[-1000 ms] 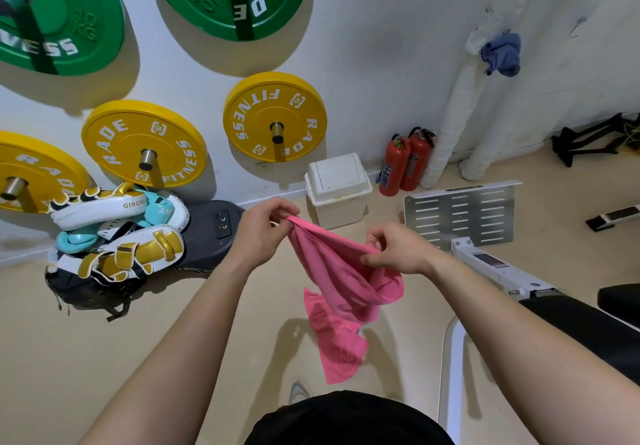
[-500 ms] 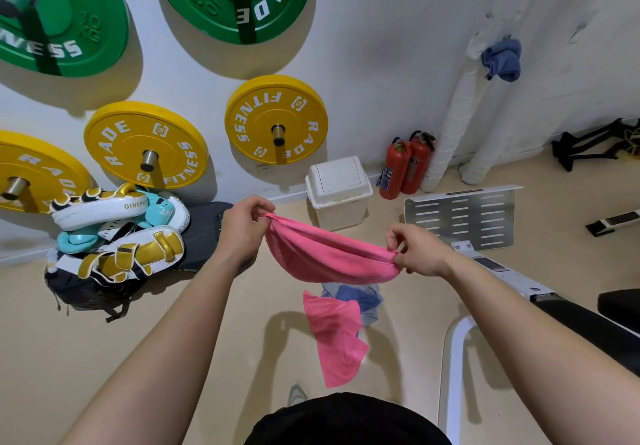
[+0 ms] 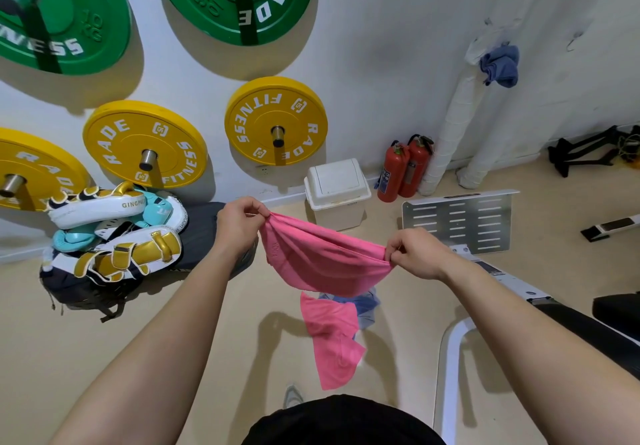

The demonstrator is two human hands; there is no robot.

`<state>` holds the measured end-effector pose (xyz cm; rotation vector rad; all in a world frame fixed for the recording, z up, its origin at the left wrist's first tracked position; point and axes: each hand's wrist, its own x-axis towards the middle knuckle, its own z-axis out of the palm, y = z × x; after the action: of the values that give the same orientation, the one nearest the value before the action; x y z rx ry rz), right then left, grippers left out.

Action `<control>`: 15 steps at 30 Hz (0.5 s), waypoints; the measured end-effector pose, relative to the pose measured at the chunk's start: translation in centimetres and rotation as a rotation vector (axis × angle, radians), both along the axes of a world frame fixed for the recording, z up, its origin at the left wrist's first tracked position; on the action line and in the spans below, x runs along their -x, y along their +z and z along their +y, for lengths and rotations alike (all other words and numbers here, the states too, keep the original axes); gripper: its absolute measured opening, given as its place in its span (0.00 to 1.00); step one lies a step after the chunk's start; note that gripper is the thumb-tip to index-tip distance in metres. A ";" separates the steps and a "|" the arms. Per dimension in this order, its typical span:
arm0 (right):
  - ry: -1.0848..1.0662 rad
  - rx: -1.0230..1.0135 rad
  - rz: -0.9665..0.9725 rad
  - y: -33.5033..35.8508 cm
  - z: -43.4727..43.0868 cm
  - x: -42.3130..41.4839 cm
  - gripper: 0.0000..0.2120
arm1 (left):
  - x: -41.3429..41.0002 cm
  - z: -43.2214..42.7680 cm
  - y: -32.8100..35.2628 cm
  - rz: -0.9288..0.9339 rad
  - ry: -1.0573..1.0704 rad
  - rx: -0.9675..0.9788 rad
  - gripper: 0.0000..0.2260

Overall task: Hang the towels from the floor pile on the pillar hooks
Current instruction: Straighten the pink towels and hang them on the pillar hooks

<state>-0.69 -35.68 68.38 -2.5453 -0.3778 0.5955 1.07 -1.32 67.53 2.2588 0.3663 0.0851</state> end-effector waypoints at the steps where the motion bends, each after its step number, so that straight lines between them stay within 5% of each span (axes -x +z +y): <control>1: -0.005 -0.007 0.002 0.1 0.0 0.0 0.10 | -0.1 0.2 0.0 0.004 0.004 0.000 0.13; 5: -0.094 -0.125 0.022 0.6 -0.6 0.1 0.05 | 0.1 0.7 0.3 0.030 -0.009 0.002 0.10; 15: -0.249 -0.245 -0.147 1.5 -2.4 -1.0 0.09 | 1.0 0.5 0.0 -0.020 -0.052 0.029 0.07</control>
<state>0.36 -38.12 69.91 -2.3557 -0.1672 0.2532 0.12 -0.86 67.57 2.2353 0.2964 0.0754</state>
